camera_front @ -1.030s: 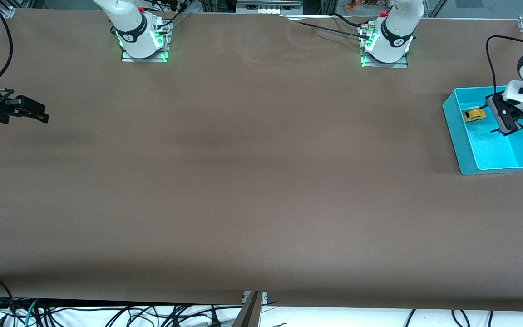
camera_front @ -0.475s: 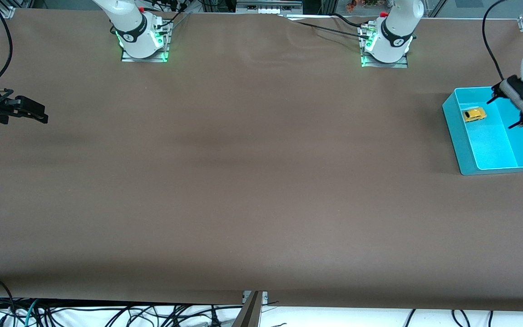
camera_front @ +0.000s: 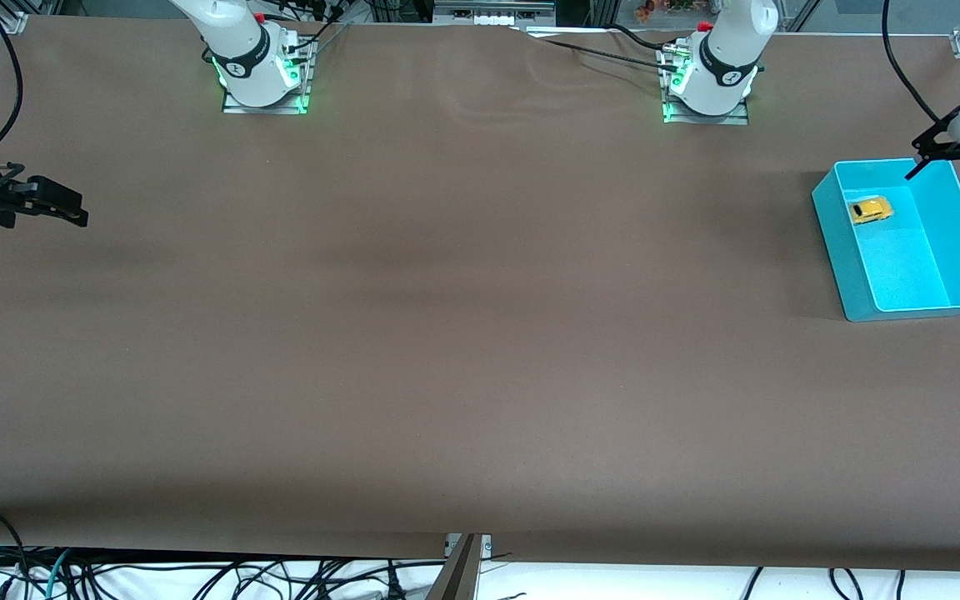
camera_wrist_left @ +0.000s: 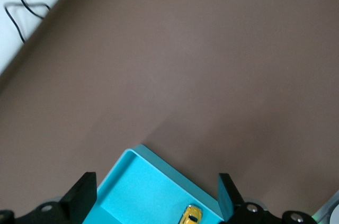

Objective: Wind and store yellow beetle car

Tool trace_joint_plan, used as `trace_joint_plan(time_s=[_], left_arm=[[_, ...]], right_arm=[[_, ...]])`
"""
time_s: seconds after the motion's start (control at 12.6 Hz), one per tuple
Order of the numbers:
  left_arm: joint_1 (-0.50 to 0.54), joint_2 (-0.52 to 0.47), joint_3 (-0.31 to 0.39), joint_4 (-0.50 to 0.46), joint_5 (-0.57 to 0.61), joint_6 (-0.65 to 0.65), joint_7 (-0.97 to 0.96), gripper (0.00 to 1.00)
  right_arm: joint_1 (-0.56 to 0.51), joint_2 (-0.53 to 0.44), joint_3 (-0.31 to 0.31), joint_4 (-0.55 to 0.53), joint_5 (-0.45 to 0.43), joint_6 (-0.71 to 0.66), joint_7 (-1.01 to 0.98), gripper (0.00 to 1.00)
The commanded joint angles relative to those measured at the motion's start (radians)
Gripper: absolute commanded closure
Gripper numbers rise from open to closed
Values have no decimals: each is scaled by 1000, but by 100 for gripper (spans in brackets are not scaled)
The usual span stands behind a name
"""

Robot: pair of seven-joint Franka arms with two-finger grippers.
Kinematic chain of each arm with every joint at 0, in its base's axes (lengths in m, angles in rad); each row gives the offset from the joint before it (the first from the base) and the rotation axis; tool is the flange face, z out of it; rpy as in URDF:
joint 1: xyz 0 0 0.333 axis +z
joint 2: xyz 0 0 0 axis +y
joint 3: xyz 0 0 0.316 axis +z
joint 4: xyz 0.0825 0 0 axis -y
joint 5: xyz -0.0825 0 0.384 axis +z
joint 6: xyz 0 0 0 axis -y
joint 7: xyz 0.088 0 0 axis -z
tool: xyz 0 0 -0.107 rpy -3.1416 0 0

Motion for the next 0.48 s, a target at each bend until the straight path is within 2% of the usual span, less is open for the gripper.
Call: trace_joint_plan(time_s=[0.0,0.24,0.4], left_arm=[[-71,96,18,208,-13,-90,-93,0],[-131,105,-1,257,-16,-132,-352,0],[-140,105,-37,274,-16,-147,-536,0]], right_arm=[[-7,0,4,10,5,0,-2,0],[-7,5,4,10,3,0,-2,0],[-7,8,4,10,0,2,-2,0]])
